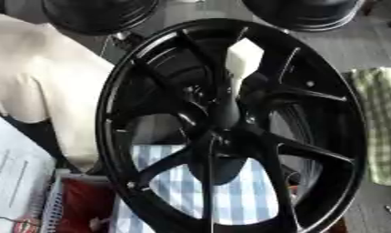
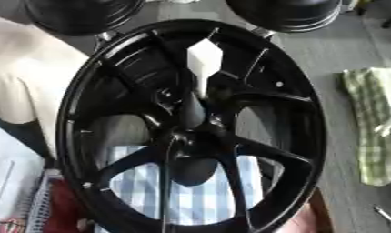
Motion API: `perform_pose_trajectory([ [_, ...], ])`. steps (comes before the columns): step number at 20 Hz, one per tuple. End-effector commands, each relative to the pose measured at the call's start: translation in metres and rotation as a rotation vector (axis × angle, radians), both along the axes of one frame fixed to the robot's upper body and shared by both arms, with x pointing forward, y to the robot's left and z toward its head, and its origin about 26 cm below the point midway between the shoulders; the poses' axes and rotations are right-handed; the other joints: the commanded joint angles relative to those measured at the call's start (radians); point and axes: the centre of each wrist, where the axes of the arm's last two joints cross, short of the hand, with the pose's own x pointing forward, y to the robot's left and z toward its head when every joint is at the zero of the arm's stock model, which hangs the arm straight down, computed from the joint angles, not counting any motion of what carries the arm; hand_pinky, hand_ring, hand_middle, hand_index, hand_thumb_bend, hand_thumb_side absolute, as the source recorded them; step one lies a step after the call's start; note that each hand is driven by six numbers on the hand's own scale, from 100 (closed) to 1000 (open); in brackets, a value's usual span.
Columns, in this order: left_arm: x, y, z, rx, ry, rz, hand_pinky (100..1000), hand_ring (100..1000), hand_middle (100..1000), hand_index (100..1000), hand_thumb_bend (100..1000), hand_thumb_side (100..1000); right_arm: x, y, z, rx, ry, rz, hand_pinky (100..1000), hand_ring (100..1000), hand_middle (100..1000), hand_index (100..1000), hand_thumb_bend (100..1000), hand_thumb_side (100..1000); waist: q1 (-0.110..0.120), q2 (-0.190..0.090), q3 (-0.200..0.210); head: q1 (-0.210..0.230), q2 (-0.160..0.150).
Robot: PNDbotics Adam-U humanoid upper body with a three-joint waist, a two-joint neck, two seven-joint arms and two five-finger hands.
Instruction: Pull the pin out of the wheel hub.
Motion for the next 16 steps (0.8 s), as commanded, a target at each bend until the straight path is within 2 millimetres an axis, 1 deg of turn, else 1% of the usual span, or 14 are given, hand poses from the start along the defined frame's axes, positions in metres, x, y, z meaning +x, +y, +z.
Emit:
perform_pose_trajectory([
  [1, -0.001, 0.002, 0.008, 0.016, -0.023, -0.002, 789, 701, 645, 767, 293, 765, -0.001, 0.0, 0.025, -0.052, -0.051, -0.051, 861, 841, 842, 862, 486, 498, -0.002, -0.027, 0.0, 0.005, -0.011],
  [8, -0.001, 0.001, 0.008, 0.015, -0.022, -0.003, 789, 701, 645, 767, 293, 766, 0.006, 0.017, 0.043, -0.053, -0.132, -0.004, 857, 818, 816, 849, 463, 488, -0.005, -0.028, 0.003, 0.005, -0.009],
  [9, -0.001, 0.001, 0.008, 0.016, -0.023, -0.003, 789, 701, 645, 767, 293, 766, 0.006, 0.019, 0.046, -0.054, -0.148, 0.002, 854, 807, 802, 840, 450, 482, -0.006, -0.028, 0.004, 0.005, -0.009],
  [11, -0.001, 0.001, 0.009, 0.018, -0.025, -0.003, 788, 701, 645, 767, 292, 766, 0.008, 0.024, 0.052, -0.051, -0.188, 0.017, 853, 789, 778, 824, 408, 483, -0.006, -0.028, 0.005, 0.006, -0.008],
  [12, -0.001, 0.001, 0.009, 0.019, -0.025, -0.004, 788, 701, 646, 767, 291, 766, 0.008, 0.026, 0.055, -0.047, -0.211, 0.027, 854, 773, 758, 806, 354, 483, -0.006, -0.028, 0.005, 0.006, -0.007],
  [13, -0.001, 0.001, 0.009, 0.019, -0.025, -0.005, 788, 701, 646, 767, 291, 766, 0.01, 0.031, 0.06, -0.042, -0.247, 0.046, 853, 762, 746, 798, 320, 484, -0.006, -0.028, 0.006, 0.005, -0.006],
  [14, -0.001, 0.001, 0.009, 0.019, -0.024, -0.005, 788, 702, 646, 767, 291, 767, 0.011, 0.037, 0.065, -0.039, -0.288, 0.071, 853, 750, 733, 787, 335, 560, -0.006, -0.028, 0.006, 0.005, -0.004],
  [15, -0.001, 0.001, 0.008, 0.02, -0.022, -0.006, 788, 702, 646, 767, 290, 767, 0.013, 0.043, 0.07, -0.036, -0.33, 0.101, 857, 743, 725, 782, 224, 513, -0.005, -0.028, 0.006, 0.006, -0.003],
  [16, -0.001, 0.001, 0.008, 0.02, -0.021, -0.006, 788, 702, 646, 767, 290, 767, 0.014, 0.05, 0.075, -0.032, -0.368, 0.133, 860, 739, 719, 779, 190, 527, -0.004, -0.029, 0.006, 0.006, -0.003],
])
